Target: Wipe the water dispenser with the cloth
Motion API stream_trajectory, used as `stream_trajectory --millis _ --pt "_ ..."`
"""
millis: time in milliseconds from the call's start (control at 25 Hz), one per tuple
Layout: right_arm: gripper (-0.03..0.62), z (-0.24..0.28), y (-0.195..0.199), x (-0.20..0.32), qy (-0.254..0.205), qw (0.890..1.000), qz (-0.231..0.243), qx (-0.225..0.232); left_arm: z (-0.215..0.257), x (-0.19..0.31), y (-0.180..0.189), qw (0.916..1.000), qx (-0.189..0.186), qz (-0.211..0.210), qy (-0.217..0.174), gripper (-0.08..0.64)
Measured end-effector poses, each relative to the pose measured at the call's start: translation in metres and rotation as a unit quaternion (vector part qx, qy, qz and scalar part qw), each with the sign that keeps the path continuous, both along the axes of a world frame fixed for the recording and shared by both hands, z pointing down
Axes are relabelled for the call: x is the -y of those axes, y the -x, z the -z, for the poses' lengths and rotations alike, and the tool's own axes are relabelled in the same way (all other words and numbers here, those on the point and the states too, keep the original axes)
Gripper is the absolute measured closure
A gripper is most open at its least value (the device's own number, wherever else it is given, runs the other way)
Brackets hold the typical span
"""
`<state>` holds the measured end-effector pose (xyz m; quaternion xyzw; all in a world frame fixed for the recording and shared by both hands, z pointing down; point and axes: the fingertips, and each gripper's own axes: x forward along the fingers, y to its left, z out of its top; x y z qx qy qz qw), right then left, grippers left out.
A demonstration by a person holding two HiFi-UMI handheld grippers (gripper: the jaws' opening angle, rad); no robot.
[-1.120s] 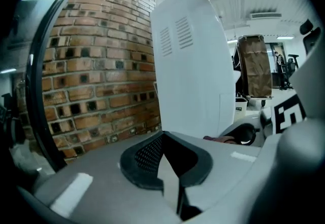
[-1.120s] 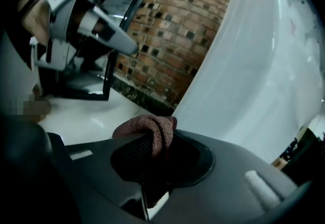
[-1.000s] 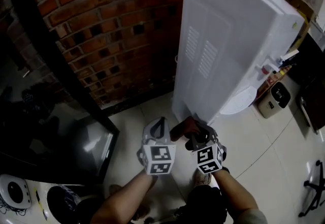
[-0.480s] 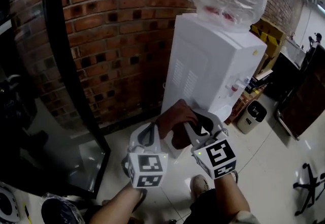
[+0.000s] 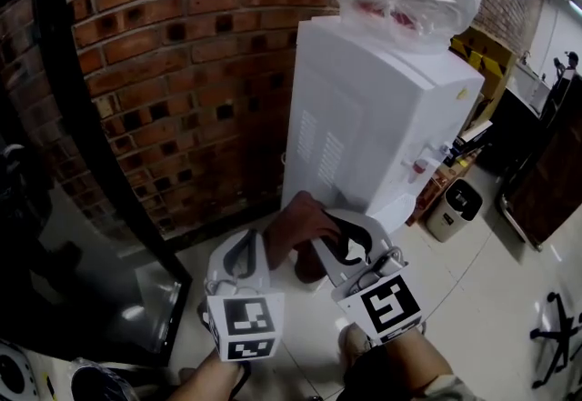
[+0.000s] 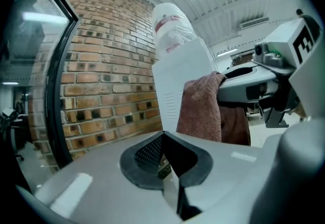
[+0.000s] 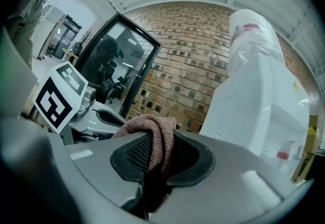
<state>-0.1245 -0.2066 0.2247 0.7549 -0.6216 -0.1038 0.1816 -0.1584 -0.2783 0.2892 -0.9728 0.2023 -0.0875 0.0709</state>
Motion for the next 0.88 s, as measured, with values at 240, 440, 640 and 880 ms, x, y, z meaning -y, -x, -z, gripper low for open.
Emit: stream_trajectory --millis 240,440,640,880 --pt "0.503 0.031 -0.017 -0.018 -0.049 0.998 0.006 0.028 0.017 -0.01 0.011 0.9991 -0.012 0.04 -0.002 0.56" --pt "0.503 0.058 -0.032 -0.038 -0.067 0.998 0.014 0.011 0.035 -0.02 0.021 0.9954 -0.039 0.088 -0.005 0.56" --pt "0.503 0.074 -0.048 -0.069 -0.058 0.998 0.03 -0.018 0.042 -0.051 0.005 0.9929 -0.054 0.106 -0.004 0.56" --pt "0.503 0.128 -0.057 -0.096 -0.092 0.992 0.075 -0.036 0.096 -0.084 -0.018 0.9898 -0.068 0.122 -0.031 0.56"
